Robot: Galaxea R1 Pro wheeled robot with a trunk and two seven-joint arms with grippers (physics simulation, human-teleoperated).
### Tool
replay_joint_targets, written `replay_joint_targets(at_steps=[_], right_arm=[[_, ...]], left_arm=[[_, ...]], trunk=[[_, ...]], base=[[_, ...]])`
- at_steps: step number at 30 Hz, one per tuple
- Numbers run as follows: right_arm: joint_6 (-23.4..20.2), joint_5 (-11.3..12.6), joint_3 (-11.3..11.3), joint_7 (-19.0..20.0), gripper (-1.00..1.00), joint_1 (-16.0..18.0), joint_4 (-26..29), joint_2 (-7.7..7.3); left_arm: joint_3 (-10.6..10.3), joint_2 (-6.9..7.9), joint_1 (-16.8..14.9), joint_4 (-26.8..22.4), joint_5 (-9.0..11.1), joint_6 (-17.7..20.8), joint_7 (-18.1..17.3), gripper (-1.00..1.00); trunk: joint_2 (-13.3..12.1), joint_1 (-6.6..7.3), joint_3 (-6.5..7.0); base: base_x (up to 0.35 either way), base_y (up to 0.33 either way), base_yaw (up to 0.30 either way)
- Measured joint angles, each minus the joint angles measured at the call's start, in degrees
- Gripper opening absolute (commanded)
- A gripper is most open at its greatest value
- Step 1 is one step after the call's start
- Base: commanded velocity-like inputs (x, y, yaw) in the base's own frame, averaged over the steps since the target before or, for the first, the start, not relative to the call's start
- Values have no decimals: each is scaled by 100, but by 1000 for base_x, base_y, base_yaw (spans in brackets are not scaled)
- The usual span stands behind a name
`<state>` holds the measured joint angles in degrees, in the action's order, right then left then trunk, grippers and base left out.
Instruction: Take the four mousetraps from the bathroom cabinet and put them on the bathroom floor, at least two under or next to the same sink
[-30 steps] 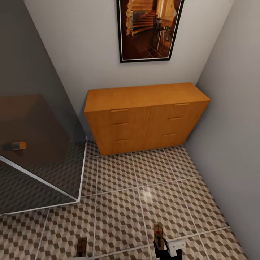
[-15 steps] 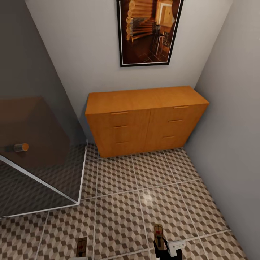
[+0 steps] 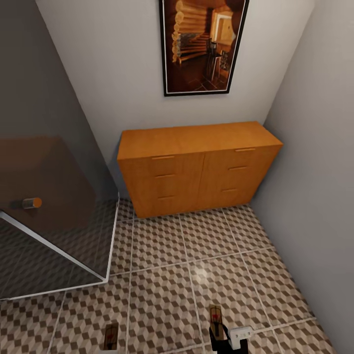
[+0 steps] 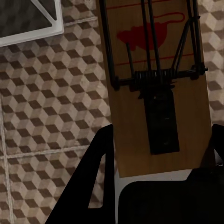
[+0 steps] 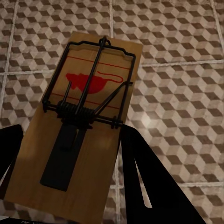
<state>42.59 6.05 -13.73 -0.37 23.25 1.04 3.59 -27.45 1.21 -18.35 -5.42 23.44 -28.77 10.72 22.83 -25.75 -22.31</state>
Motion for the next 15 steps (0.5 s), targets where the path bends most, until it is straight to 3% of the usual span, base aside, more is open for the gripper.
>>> replay_joint_targets(at_steps=[15], right_arm=[[0, 0, 0, 2, -100, 0, 0, 0]], left_arm=[[0, 0, 0, 0, 0, 2, -1, -100]], trunk=[[0, 0, 139]], base=[[0, 0, 0]])
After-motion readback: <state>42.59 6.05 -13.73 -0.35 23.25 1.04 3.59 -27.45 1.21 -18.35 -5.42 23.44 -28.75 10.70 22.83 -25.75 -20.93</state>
